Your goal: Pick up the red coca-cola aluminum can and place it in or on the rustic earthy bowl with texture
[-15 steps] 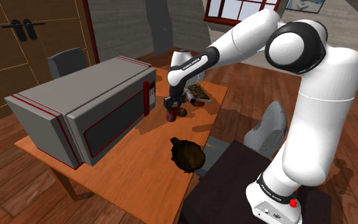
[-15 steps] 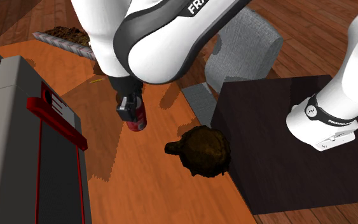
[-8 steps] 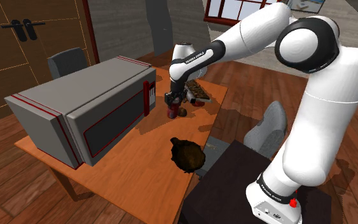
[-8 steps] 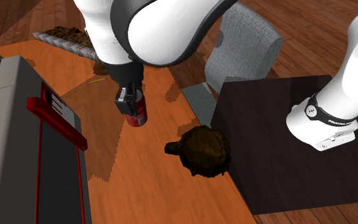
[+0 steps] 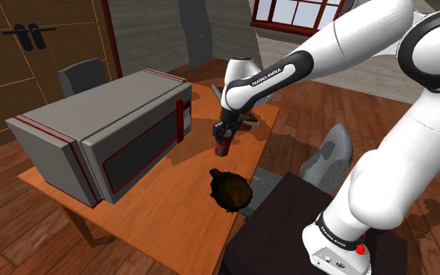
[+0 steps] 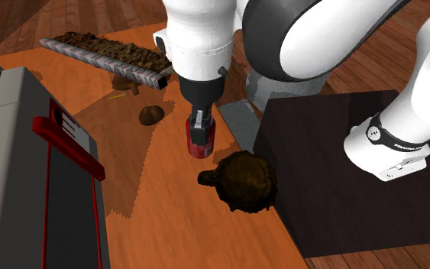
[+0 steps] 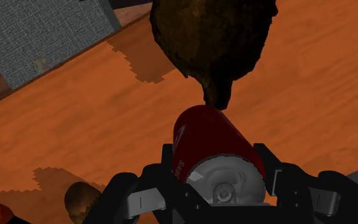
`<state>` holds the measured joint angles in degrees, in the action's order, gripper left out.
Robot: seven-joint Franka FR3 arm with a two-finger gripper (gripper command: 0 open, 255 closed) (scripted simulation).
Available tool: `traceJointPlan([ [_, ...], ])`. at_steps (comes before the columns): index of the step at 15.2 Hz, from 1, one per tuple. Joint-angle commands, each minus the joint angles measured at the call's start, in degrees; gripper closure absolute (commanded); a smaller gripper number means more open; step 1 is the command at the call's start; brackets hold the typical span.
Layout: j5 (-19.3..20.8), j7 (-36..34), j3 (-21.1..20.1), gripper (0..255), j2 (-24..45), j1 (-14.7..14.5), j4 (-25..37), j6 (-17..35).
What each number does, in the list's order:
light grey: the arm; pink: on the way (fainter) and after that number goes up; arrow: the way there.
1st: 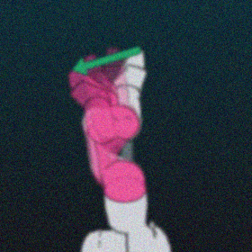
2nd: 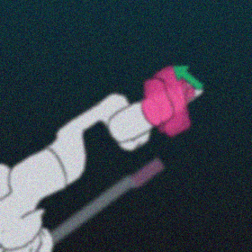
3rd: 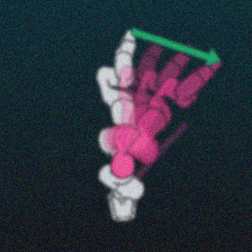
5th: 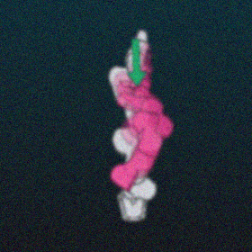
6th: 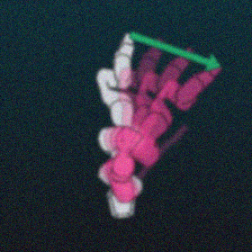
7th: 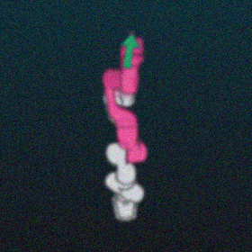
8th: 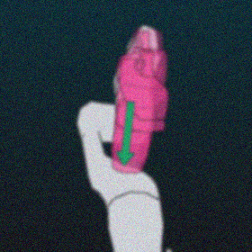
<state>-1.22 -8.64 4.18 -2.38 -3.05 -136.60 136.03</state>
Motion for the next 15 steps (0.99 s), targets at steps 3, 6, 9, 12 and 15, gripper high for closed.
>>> traceJointPlan([
  [3,0.6,-3.2,-1.6,255,-8.8,-1.1,-8.8,0.1],
  [6,0.6,-5.3,-2.9,255,-15.7,-1.9,-14.9,-0.7],
  [9,0.4,-5.9,-3.4,255,-16.9,-2.2,-17.6,0.8],
  [12,0.3,-5.9,-3.4,255,-14.9,-2.2,-18.5,3.7],
  [15,0.2,-5.8,-3.3,255,-12.8,-2.3,-19.3,6.7],
])
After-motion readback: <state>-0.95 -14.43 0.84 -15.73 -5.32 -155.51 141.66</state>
